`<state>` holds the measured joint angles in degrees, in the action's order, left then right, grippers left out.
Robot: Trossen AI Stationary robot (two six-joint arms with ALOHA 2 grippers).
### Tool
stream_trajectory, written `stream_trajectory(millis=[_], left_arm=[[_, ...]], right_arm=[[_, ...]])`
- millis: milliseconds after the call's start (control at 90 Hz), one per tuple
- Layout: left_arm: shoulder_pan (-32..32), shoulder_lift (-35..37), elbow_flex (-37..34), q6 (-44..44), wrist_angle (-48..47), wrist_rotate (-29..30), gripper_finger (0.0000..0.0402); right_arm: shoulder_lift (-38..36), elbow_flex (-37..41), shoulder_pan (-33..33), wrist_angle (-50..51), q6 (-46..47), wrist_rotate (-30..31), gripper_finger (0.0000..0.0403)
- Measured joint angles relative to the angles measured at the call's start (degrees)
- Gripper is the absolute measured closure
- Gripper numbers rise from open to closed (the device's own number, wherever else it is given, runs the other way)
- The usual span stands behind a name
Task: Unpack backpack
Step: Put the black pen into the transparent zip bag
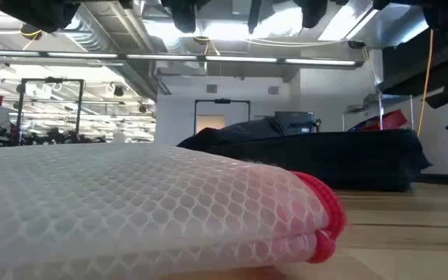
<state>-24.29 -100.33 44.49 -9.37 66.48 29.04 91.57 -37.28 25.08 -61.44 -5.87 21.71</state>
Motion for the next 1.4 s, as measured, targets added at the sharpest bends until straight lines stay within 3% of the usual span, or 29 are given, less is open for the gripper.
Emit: stream_trajectory(millis=[256, 722, 1044, 1156, 1400], left_arm=[[0.0, 0.0, 0.0, 0.0, -0.4, 0.0, 0.0401], [-0.2, 0.0, 0.0, -0.1, -1.1, 0.1, 0.0402], [-0.3, 0.0, 0.0, -0.1, -1.1, 0.2, 0.0402], [-0.3, 0.0, 0.0, -0.1, -1.3, 0.6, 0.0402], [-0.9, 0.0, 0.1, -1.6, -1.3, 5.4, 0.0400]], right_arm=[[0.0, 0.0, 0.0, -1.4, -0.5, 0.2, 0.0254], [0.0, 0.0, 0.0, -0.7, -0.8, 0.2, 0.0352], [0.0, 0.1, 0.0, -0.6, -0.1, 0.2, 0.0358], [0.0, 0.1, 0.0, -0.5, -0.4, -0.1, 0.0381], [0.0, 0.1, 0.0, -0.5, -0.8, 0.4, 0.0395]])
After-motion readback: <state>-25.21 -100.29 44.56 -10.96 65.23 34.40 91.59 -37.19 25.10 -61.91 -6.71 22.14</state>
